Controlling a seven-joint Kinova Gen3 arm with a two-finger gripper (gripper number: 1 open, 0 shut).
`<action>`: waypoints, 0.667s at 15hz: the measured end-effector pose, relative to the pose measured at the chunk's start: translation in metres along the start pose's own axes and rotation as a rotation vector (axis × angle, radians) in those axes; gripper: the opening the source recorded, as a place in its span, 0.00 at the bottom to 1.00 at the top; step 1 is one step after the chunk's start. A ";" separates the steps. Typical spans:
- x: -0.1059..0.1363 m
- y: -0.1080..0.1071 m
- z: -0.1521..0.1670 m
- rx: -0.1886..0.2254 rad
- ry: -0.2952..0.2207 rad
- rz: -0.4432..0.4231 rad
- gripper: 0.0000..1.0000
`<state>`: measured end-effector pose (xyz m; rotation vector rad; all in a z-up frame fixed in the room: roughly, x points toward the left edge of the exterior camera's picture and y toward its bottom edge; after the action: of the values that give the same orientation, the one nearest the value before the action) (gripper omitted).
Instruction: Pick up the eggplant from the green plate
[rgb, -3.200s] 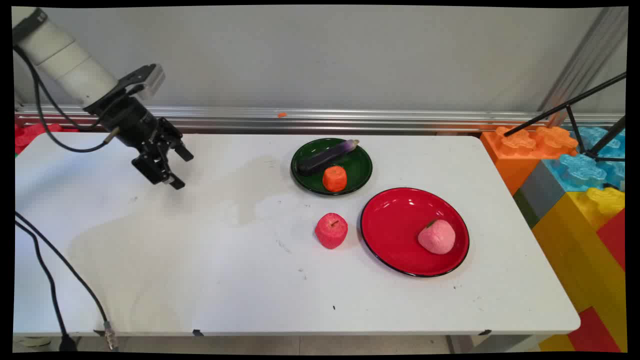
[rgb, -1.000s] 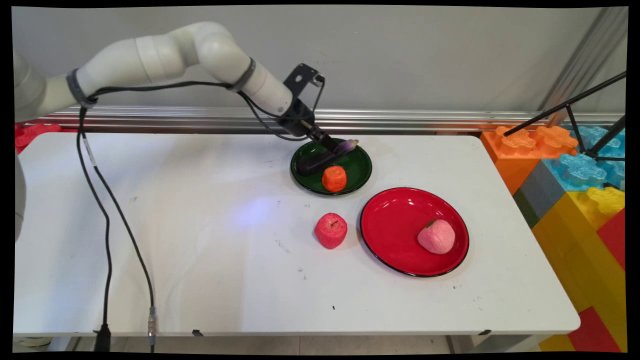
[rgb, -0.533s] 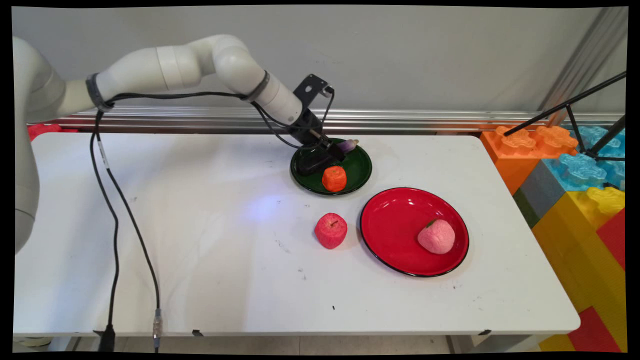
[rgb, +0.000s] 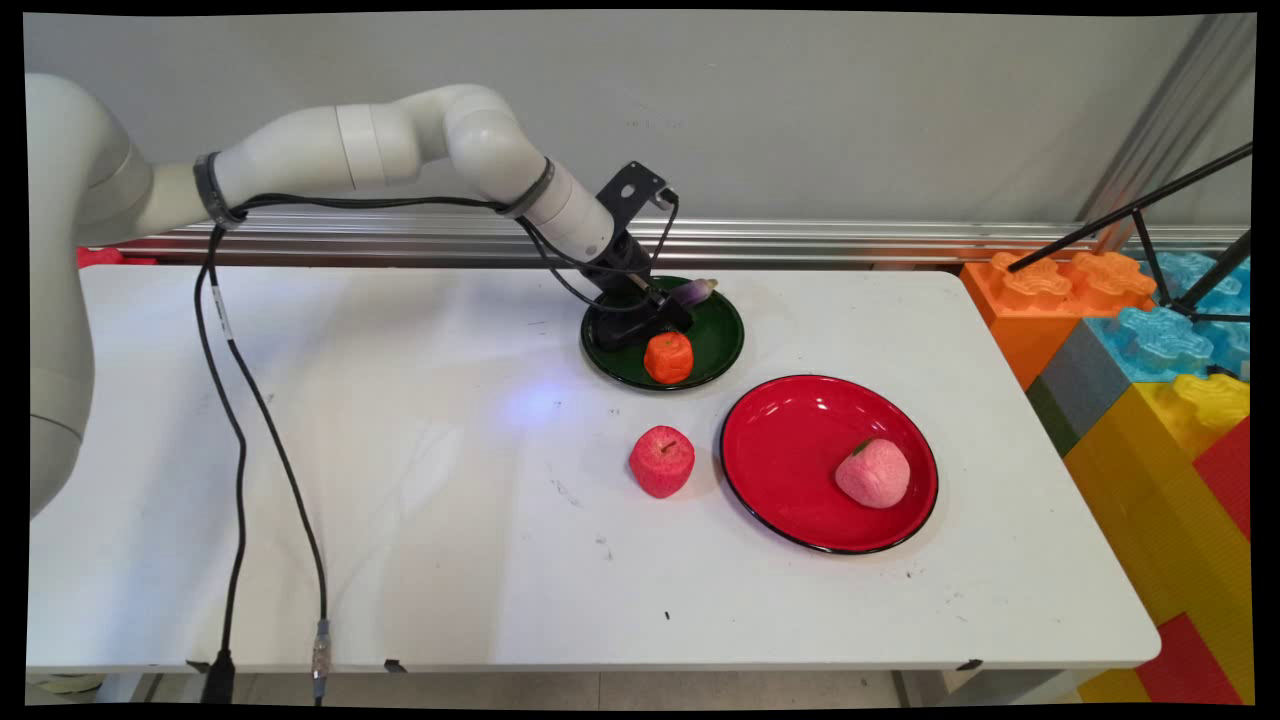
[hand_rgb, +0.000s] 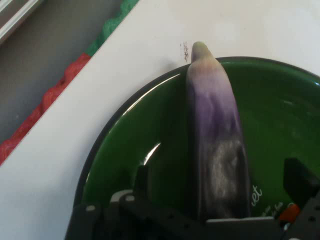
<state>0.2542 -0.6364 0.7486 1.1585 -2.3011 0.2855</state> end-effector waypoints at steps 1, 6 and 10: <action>0.000 0.001 0.001 0.002 -0.001 0.005 1.00; 0.002 0.004 0.005 0.013 -0.003 0.028 1.00; 0.003 0.006 0.005 0.018 -0.002 0.051 0.00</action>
<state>0.2463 -0.6372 0.7463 1.1104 -2.3365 0.3245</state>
